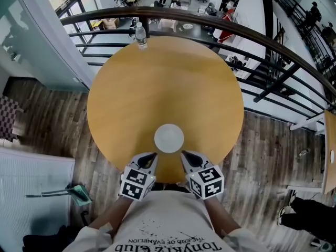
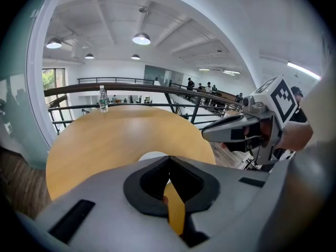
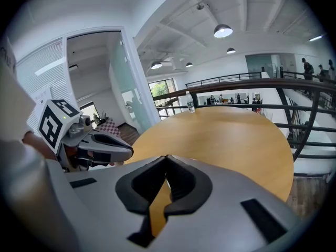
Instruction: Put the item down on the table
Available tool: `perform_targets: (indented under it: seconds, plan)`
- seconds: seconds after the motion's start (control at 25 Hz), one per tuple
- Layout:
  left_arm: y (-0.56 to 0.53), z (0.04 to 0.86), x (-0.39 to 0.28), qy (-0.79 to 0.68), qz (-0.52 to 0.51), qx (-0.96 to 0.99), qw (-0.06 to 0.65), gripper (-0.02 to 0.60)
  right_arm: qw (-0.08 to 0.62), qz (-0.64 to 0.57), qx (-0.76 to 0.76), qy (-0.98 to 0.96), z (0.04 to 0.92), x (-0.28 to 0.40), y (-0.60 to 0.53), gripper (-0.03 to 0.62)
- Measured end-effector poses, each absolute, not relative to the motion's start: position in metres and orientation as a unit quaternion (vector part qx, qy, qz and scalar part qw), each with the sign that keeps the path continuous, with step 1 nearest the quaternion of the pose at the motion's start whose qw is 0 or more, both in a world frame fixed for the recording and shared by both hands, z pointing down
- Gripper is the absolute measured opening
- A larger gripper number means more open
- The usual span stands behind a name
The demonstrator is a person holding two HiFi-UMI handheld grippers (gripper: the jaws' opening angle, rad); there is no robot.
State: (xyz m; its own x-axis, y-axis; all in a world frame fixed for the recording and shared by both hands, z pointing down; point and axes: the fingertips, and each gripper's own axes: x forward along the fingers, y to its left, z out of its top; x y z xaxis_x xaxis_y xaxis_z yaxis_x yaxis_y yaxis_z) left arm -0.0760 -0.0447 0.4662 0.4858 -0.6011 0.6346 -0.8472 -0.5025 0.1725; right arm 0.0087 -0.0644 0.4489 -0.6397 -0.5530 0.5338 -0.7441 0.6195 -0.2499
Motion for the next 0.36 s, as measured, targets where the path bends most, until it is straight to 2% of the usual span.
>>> perform_targets:
  seconds: [0.36]
  plan:
    - [-0.0394,0.4653,-0.0754,-0.433,0.257,0.830,0.241,0.023,0.209,0.229,0.364,-0.878,0.4495,0.0058,-0.0571,0.025]
